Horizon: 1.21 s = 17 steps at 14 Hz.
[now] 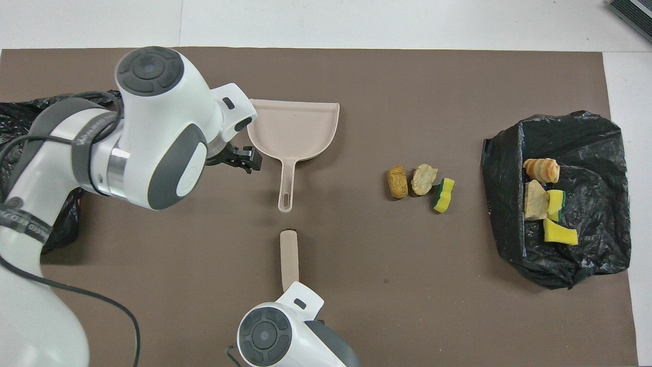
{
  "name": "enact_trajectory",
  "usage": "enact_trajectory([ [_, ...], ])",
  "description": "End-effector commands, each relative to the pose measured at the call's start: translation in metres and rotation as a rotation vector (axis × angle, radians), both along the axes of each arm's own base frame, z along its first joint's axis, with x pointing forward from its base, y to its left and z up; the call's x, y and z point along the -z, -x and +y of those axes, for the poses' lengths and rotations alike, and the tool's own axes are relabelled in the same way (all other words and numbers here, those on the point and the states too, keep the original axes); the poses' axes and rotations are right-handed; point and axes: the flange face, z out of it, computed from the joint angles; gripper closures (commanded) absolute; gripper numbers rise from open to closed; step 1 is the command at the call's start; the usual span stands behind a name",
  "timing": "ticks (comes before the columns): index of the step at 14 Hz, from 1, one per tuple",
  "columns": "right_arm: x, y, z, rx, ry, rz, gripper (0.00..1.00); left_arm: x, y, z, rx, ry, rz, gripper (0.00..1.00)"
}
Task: Sweep and dump trash in bin
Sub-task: 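Grasp the dustpan handle with the left gripper while the right gripper reaches the brush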
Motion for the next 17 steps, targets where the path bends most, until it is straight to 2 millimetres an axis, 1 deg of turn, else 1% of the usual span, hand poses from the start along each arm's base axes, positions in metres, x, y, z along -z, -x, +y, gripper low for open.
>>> enact_trajectory([
  [1, -0.005, 0.009, -0.019, 0.0, -0.026, -0.004, 0.0, 0.005, 0.001, -0.041, -0.06, 0.004, -0.072, 0.0],
  [2, -0.005, 0.01, -0.017, -0.004, -0.03, -0.006, 0.0, 0.016, 0.008, -0.06, -0.045, 0.002, -0.07, 0.0],
  [3, -0.005, 0.01, -0.016, -0.006, -0.032, -0.006, 0.0, 0.019, 0.011, -0.067, -0.039, 0.01, -0.076, 0.0],
  [5, -0.006, 0.008, -0.013, 0.004, -0.052, -0.024, 0.21, 0.022, 0.013, -0.069, -0.05, 0.027, -0.066, 0.0],
  [7, -0.006, 0.005, -0.011, 0.011, -0.074, -0.041, 0.21, 0.033, 0.016, -0.07, -0.065, 0.042, -0.049, 0.0],
  [8, -0.005, 0.004, -0.01, 0.013, -0.08, -0.041, 0.21, 0.041, 0.022, -0.074, -0.057, 0.035, -0.037, 0.0],
  [9, -0.005, 0.003, -0.011, 0.019, -0.086, -0.039, 0.21, 0.052, 0.029, -0.087, -0.039, 0.027, -0.025, 0.0],
  [10, -0.004, 0.002, -0.011, 0.019, -0.086, -0.039, 0.21, 0.073, 0.028, -0.094, -0.043, 0.011, -0.008, 0.0],
  [11, -0.004, 0.002, -0.011, 0.016, -0.087, -0.039, 0.21, 0.08, 0.027, -0.096, -0.047, 0.013, -0.015, 0.0],
  [12, -0.003, 0.003, -0.012, 0.001, -0.088, -0.038, 0.27, 0.081, 0.026, -0.096, -0.051, 0.015, -0.021, 0.0],
  [13, -0.003, 0.002, -0.013, -0.005, -0.09, -0.037, 0.42, 0.081, 0.027, -0.097, -0.051, 0.017, -0.02, 0.0],
  [14, -0.003, 0.001, -0.013, -0.014, -0.092, -0.038, 0.7, 0.084, 0.029, -0.096, -0.051, 0.012, -0.011, 0.0],
  [15, -0.004, 0.0, -0.013, -0.019, -0.095, -0.041, 0.94, 0.091, 0.036, -0.099, -0.045, 0.004, 0.002, 0.0],
  [16, -0.003, -0.001, -0.012, -0.023, -0.096, -0.039, 1.0, 0.096, 0.043, -0.102, -0.034, -0.004, 0.014, 0.01],
  [17, -0.003, -0.002, -0.011, -0.024, -0.096, -0.037, 1.0, 0.096, 0.045, -0.101, -0.035, -0.009, 0.024, 0.19],
])
